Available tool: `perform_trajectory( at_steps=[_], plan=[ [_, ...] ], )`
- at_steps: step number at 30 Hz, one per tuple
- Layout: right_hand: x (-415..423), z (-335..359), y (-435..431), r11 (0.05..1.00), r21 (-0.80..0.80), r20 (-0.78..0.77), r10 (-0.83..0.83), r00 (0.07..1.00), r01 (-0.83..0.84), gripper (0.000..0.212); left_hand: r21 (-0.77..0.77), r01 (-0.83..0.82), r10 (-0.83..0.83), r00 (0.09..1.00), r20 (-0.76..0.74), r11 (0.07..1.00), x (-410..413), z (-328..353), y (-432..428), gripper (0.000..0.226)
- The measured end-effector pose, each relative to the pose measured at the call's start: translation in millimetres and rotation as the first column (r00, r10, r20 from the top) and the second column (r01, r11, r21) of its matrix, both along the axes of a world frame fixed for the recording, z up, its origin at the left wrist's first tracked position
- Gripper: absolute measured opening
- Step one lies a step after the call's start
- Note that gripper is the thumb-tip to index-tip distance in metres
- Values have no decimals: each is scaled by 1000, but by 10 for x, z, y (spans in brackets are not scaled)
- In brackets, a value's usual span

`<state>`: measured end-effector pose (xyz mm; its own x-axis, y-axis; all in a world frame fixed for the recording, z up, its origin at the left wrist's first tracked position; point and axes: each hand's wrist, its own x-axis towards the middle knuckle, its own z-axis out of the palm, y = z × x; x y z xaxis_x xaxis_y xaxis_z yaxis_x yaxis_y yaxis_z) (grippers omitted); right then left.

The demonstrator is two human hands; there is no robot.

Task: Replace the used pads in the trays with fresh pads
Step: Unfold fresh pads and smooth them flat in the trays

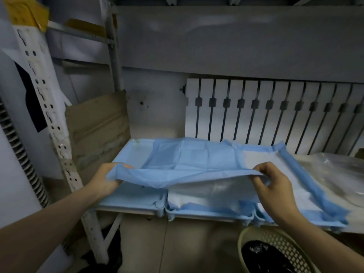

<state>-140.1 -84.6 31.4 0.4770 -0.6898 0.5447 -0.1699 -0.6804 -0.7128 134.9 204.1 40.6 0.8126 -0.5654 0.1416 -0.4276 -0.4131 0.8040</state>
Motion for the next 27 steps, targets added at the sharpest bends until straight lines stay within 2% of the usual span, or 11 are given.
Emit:
perform_trajectory(
  at_steps=[4,8,11,14,17,20,23,27],
  plan=[
    [-27,-134,56,998,64,-39,6,999,-4,26,-10,-83,83,996,-12,996,-52,-231,56,21],
    [34,-101,89,995,102,0,18,1000,-18,19,-56,-197,196,980,-28,979,-5,-319,47,28],
    [116,-30,95,986,161,80,32,996,-45,16,-131,-225,224,974,-24,965,-19,-233,72,10],
    [209,19,59,974,219,172,18,985,-56,16,-190,-286,290,957,-9,939,141,-206,151,31],
    [299,-21,30,955,289,178,23,984,-75,11,-125,-327,337,939,68,937,257,-261,223,37],
    [361,-139,27,924,376,110,33,993,-72,7,-17,-317,317,943,98,948,305,-417,285,40],
    [407,-263,8,899,437,6,15,1000,-16,16,50,-329,325,942,79,943,327,-560,308,44],
    [467,-337,-41,893,447,-60,-26,998,50,25,83,-316,310,948,75,945,333,-613,214,42]
  ],
)
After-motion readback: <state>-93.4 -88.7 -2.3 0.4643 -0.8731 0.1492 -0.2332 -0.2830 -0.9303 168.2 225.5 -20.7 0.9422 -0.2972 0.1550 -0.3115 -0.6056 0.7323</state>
